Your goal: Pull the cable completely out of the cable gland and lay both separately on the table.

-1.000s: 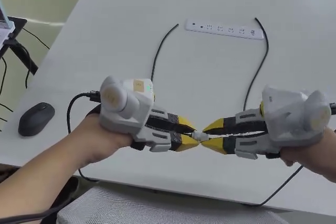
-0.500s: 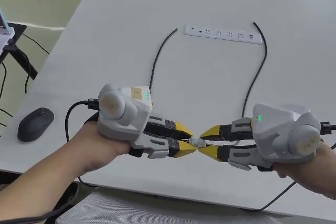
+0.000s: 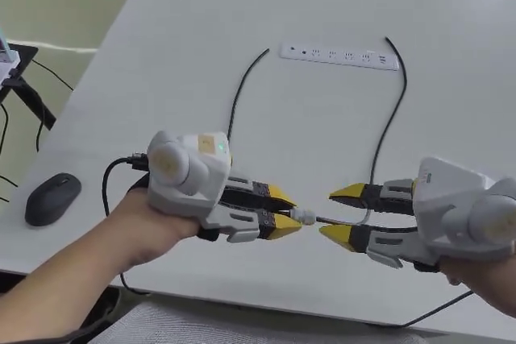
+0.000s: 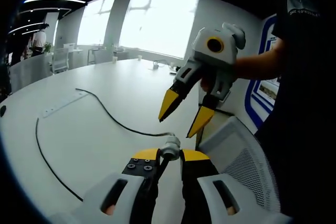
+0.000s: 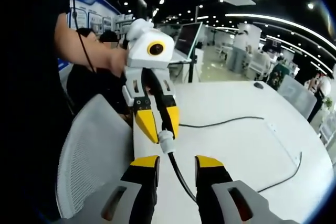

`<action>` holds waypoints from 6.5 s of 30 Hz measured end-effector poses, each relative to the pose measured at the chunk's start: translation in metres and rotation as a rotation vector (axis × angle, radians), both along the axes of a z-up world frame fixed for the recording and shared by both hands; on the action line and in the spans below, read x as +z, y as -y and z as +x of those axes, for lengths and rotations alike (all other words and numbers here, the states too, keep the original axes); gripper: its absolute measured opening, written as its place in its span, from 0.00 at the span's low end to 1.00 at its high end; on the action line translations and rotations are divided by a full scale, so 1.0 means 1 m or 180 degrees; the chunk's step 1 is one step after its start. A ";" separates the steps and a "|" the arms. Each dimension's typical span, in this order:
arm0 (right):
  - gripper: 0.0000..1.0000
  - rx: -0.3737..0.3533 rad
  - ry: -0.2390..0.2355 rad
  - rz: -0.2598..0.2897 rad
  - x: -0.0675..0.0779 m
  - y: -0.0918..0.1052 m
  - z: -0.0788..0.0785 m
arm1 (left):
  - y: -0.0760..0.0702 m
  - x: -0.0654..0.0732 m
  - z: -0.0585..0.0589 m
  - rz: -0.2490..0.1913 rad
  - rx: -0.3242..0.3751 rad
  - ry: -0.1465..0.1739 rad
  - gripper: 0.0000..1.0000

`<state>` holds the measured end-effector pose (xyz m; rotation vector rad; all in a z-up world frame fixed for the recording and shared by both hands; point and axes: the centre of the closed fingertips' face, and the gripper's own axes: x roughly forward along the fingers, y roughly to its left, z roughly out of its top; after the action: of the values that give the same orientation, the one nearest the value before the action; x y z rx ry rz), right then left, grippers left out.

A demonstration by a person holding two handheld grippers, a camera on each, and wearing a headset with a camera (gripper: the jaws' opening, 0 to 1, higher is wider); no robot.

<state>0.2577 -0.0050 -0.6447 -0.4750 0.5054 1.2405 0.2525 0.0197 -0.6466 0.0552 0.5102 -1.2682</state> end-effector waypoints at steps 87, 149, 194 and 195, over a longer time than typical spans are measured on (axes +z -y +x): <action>0.00 -0.1878 -0.0461 0.0039 -0.065 0.067 0.028 | 0.011 0.011 0.008 0.0013 0.0177 0.0313 0.15; 0.00 -0.1070 0.0336 -0.0501 -0.026 0.023 0.023 | 0.004 0.002 0.015 0.0149 0.0180 0.0290 0.15; 0.02 -0.2017 -0.0349 -0.0312 -0.071 0.086 0.020 | 0.006 0.001 0.009 0.0155 0.0243 0.0255 0.15; 0.03 -0.2005 -0.0335 -0.0327 -0.071 0.086 0.020 | 0.006 0.001 0.009 0.0149 0.0251 0.0240 0.15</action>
<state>0.2774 -0.0911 -0.7157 -0.3005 0.7427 0.6370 0.2616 0.0141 -0.6458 0.1207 0.4727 -1.1728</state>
